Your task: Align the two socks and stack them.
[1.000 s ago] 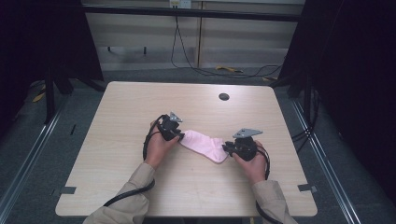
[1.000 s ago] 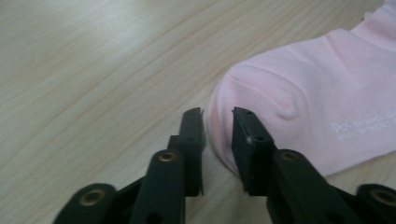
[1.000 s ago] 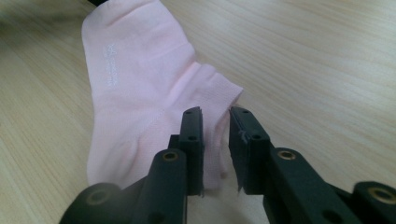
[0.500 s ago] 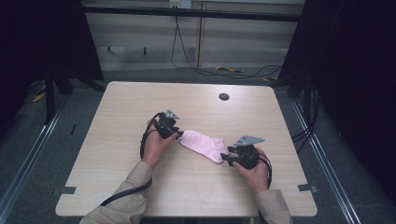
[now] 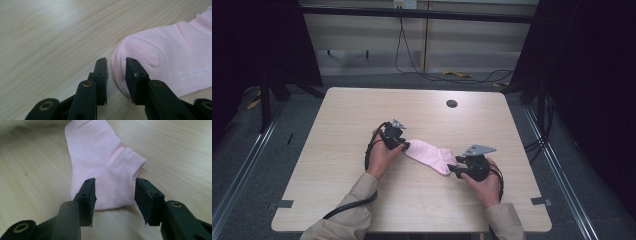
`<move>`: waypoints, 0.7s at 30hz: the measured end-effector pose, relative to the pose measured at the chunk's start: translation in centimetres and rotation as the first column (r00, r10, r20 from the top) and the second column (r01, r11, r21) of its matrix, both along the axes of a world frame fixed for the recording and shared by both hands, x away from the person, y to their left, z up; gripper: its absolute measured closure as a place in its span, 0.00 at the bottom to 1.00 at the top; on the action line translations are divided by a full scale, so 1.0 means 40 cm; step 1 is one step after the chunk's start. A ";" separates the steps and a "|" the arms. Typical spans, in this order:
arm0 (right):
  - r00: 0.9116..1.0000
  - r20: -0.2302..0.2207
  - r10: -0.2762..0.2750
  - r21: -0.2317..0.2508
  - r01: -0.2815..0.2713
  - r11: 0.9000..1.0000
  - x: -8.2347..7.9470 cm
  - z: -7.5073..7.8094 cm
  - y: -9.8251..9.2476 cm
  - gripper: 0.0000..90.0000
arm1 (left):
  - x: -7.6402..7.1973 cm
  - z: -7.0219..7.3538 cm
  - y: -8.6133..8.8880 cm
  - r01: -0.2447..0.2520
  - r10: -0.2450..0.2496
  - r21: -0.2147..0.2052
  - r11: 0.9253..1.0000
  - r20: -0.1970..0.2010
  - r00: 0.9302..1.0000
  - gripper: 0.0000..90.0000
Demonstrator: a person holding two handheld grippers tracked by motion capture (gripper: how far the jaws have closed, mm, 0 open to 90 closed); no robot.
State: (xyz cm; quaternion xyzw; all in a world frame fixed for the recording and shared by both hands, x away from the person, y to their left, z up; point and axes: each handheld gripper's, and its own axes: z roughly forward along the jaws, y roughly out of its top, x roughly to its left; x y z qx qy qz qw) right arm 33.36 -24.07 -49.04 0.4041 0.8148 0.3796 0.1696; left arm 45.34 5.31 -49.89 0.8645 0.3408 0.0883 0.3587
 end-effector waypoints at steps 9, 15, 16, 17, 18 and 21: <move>1.000 0.002 -0.011 0.010 0.011 1.000 -0.003 0.001 -0.001 0.55 | -0.005 -0.004 -0.001 -0.008 0.008 -0.024 1.000 -0.004 1.000 0.84; 1.000 0.011 -0.005 0.015 0.005 1.000 -0.005 0.011 0.005 0.56 | -0.007 0.003 -0.014 0.012 -0.012 0.006 1.000 -0.010 1.000 0.94; 1.000 0.012 -0.003 0.016 0.003 1.000 -0.005 0.012 0.007 0.56 | -0.007 0.005 -0.015 0.014 -0.014 0.016 1.000 -0.012 1.000 0.95; 1.000 0.013 0.001 0.019 -0.002 1.000 -0.005 0.011 0.009 0.57 | -0.008 0.006 -0.017 0.017 -0.016 0.024 1.000 -0.011 1.000 0.96; 1.000 0.014 0.004 0.018 -0.004 1.000 -0.005 0.011 0.011 0.59 | -0.009 0.006 -0.019 0.016 -0.016 0.025 1.000 -0.009 1.000 0.96; 1.000 0.006 0.007 0.012 -0.007 1.000 -0.005 0.005 0.018 0.67 | -0.008 0.007 -0.019 0.022 -0.022 0.032 0.999 -0.003 1.000 0.97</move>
